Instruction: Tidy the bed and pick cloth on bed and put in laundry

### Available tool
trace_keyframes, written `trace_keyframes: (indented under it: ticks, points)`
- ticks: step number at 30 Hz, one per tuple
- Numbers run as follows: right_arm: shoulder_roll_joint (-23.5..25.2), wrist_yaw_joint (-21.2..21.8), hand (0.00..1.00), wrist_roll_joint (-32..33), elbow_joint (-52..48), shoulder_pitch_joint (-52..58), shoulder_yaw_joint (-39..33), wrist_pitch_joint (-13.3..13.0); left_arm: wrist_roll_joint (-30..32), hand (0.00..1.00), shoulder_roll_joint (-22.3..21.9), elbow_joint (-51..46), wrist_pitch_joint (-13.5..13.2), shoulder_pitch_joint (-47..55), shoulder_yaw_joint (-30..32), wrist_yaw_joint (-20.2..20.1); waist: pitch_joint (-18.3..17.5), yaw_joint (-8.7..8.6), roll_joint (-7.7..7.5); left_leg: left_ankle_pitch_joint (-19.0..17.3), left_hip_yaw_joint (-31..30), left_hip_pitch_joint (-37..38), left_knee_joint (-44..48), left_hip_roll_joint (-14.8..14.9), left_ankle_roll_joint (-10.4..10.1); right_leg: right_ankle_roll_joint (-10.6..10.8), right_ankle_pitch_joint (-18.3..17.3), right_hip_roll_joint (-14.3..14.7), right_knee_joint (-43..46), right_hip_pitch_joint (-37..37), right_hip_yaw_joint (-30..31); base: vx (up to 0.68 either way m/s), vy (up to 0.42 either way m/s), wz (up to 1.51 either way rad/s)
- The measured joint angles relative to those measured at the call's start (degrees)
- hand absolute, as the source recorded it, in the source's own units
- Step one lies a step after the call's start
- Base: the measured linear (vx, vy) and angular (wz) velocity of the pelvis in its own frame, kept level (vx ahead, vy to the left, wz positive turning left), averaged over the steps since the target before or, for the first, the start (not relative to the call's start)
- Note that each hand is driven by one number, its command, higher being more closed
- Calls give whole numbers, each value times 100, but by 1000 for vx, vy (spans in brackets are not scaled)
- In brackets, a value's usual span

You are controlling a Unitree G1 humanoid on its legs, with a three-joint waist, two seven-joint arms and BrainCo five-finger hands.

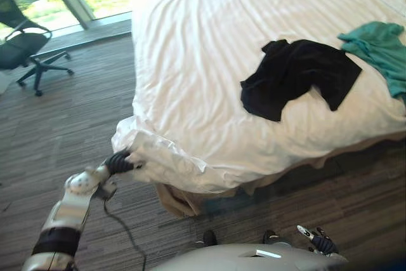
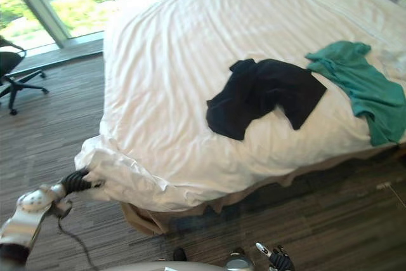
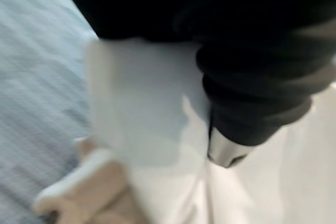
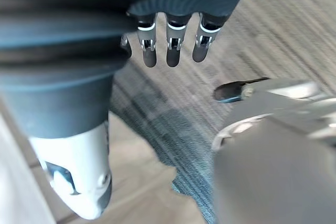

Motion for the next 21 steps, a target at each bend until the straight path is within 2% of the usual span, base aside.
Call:
trace_keyframes:
  ticks: [3,5,6,8,9,10,12,15,17,21]
  points:
    - [-25,11,0,41,194,-25,-23,59,-6,0,-300,420,13,270,365,548,-53,151,-93,1,-138,2,-2,-34,2,28,-28,-3,-33,82,-131,13,-11,22]
    - [-22,23,0,59,339,-47,-47,145,-26,0,-618,939,-17,260,731,906,-109,163,-181,-1,-177,11,-6,-82,4,35,-34,-3,-77,142,-170,26,1,17]
    - [-22,27,0,124,454,-78,-87,214,-34,0,-830,1351,-62,236,1009,1218,-122,149,-232,-2,-213,20,-1,-93,4,36,-33,-3,-109,179,-198,44,11,6]
    - [-33,7,0,347,644,-134,-223,296,33,0,-1018,1934,-109,179,1437,1572,-120,145,-261,-2,-241,11,1,-102,4,38,-35,-6,-112,180,-223,39,7,6]
    - [-45,-34,0,567,786,-186,-360,367,48,0,-1084,2463,-119,180,1911,1899,-121,146,-259,-2,-248,16,2,-108,4,38,-35,-9,-119,186,-222,0,0,0]
    - [-47,-62,0,674,866,-210,-434,389,4,0,-1092,2725,-119,184,2216,2060,-122,149,-255,-2,-258,18,2,-109,5,38,-35,-9,-122,191,-223,21,1,7]
    - [-62,-307,0,1105,1121,-246,-814,494,-528,0,-1035,3418,-148,249,3311,2590,-117,164,-222,-2,-310,23,2,-111,4,38,-36,-8,-148,218,-286,-4,-5,16]
    - [-134,-691,0,1639,1326,-295,-1401,498,-1095,0,-994,3782,-214,423,3921,2714,-161,217,-164,-10,-304,54,-8,-110,6,37,-36,-11,-153,272,-295,-41,6,8]
    - [-267,-868,0,1763,1502,-434,-2074,467,-1183,0,-1054,3947,-275,489,4247,2668,-191,195,-143,-43,-286,26,-27,-105,17,36,-37,-8,-168,276,-291,-78,4,0]
    - [-856,-1068,0,1788,1564,-781,-3185,376,-1412,0,-1407,4012,-469,484,4342,2516,-223,107,-136,-59,-219,33,-30,-65,-12,44,-19,-2,-195,272,-251,-44,1,-9]
